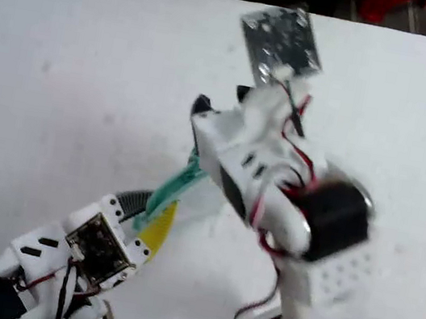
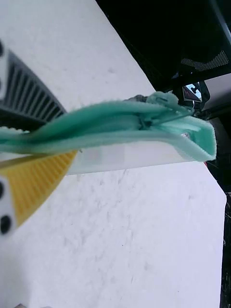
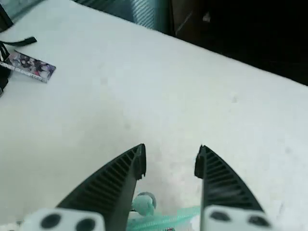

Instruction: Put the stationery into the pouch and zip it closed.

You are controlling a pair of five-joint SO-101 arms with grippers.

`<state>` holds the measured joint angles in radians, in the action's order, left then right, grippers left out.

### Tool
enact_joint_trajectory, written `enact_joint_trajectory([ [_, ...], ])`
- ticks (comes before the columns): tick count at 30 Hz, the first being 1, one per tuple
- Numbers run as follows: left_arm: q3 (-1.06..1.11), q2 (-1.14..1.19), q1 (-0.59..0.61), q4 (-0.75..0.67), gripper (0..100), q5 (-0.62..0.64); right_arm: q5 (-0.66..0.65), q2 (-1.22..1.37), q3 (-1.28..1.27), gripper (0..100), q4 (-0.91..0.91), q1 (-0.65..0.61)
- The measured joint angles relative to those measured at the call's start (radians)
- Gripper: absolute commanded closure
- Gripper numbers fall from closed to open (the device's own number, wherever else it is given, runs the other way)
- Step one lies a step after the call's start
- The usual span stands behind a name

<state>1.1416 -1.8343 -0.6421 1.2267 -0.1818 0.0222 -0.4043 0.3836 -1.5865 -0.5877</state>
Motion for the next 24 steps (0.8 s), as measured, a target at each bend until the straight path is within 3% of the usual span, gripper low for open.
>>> enact_joint_trajectory([
  [3, 0.0, 0.0, 0.0, 0.0, 96, 0.0, 0.0, 0.068, 0.002, 83.4, -0.052, 0.002],
  [9, -0.002, 0.0, 0.0, 0.0, 77, 0.0, -0.006, 0.137, 0.002, 83.6, -0.104, 0.0],
  [20, 0.0, 0.003, 0.074, 0.017, 77, 0.052, -0.086, 0.097, -0.107, 83.5, -0.104, 0.0],
  [24, 0.025, 0.002, 0.0, 0.023, 89, 0.052, -0.089, 0.063, -0.112, 83.3, -0.104, -0.003],
])
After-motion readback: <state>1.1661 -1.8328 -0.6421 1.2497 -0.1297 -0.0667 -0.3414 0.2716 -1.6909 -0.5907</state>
